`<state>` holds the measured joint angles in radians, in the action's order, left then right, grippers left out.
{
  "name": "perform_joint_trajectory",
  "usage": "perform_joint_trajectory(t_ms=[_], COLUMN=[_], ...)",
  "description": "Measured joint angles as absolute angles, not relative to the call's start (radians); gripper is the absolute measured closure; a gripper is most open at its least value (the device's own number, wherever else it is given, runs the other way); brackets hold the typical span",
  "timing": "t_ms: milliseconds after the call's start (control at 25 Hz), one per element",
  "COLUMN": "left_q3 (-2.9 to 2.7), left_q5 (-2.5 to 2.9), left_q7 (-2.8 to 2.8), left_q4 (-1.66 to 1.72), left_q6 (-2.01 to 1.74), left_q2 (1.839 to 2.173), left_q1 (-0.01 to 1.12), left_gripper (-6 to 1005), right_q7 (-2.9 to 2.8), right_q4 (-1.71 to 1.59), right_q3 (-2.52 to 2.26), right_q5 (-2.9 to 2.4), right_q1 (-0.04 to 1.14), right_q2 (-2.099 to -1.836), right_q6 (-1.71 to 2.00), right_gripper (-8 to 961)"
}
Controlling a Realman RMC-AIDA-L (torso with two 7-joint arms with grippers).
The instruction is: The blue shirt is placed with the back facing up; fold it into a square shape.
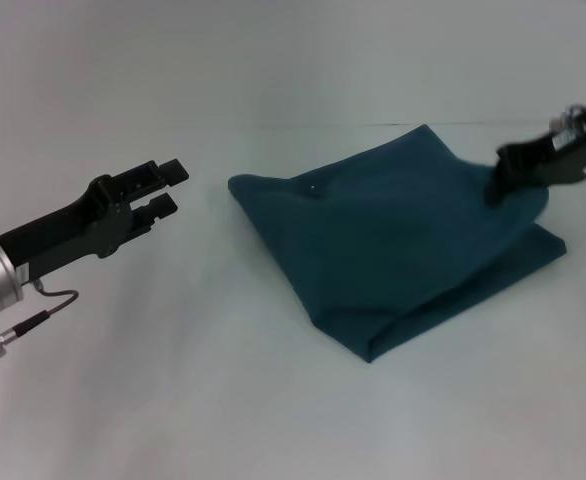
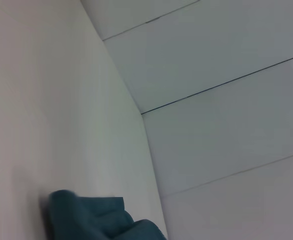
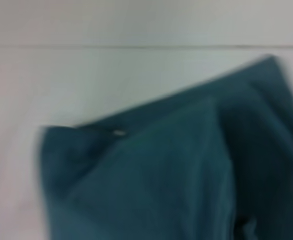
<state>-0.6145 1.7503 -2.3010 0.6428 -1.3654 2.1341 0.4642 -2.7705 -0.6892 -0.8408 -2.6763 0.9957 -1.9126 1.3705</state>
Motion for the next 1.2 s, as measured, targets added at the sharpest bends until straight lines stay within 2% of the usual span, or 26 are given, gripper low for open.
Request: perform_joint_trajectory(t_ms=[440,840,1080,1200], left_q3=[-0.615,-0.613,-0.61,-0.609], left_q5=[1.75,1.75,1.75,1.75], left_q7=[-2.302,-2.302,-2.303,-2.303], left_q4=[0.637,0.632,0.631,0.631], left_q6=[-1.373,-1.375,-1.376,-1.382], left_q2=[2.135,2.135,2.135,2.135], left_q1=[0.462,0.461,0.459,0.459], left_gripper=[366,367,367,367], right_q7=[-2.729,-2.778,-2.794,-2.77], right_q4=[-0.596,-0.587,-0.789,-0.901], right_q3=[-0.891,-0.913,-0.847,-0.799], right_q5=[-2.747,-2.826,-2.751,-2.585], right_q1=[0.967,0.971,0.92,0.887], right_q2=[-1.947,-1.949,-1.95,-1.922], right_q6=[1.161,1.156,1.228,1.311], right_gripper=[912,865,596,469])
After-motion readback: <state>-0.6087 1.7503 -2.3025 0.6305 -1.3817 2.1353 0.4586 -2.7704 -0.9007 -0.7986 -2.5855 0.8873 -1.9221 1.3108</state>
